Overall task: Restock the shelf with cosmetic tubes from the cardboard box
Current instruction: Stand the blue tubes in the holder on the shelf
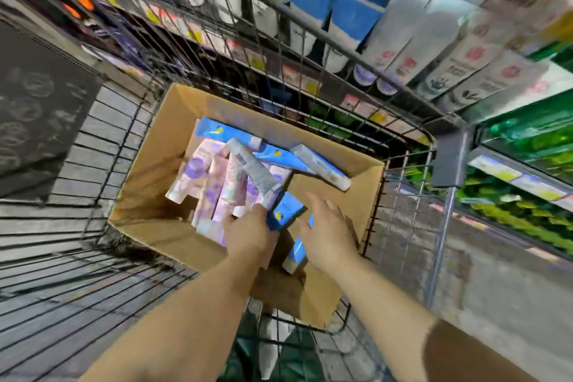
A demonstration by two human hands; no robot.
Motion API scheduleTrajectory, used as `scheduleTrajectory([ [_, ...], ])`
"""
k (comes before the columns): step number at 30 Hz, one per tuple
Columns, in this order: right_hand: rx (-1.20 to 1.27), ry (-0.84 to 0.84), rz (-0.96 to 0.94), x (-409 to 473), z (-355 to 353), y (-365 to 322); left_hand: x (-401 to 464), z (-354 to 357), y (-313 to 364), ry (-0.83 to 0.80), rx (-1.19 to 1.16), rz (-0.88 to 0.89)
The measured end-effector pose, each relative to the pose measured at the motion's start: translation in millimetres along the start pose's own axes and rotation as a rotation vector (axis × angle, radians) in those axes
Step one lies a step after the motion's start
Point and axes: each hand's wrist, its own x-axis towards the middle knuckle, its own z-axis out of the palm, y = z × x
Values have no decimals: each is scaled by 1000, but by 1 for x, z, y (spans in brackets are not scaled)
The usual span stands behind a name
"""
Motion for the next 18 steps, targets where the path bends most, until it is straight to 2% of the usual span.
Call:
scheduleTrajectory([
  [4,67,-33,22,-3,-4,-2,-8,-20,-1,39,-262,-43],
  [8,157,-164,87,0,-11,-8,-10,-47,4,-59,-696,-8],
  [10,235,-220,78,1,-17,-12,-14,-62,13,-100,-861,78],
  [13,304,-159,64,7,-31,-15,-19,-85,29,-186,-1037,194],
  [15,346,-95,63,12,-40,-13,-18,-90,32,-245,-1181,144],
  [17,389,-21,76,19,-49,-7,-12,-79,27,-257,-1161,83],
  [18,411,1,92,23,-52,-3,-9,-66,25,-275,-1053,74],
])
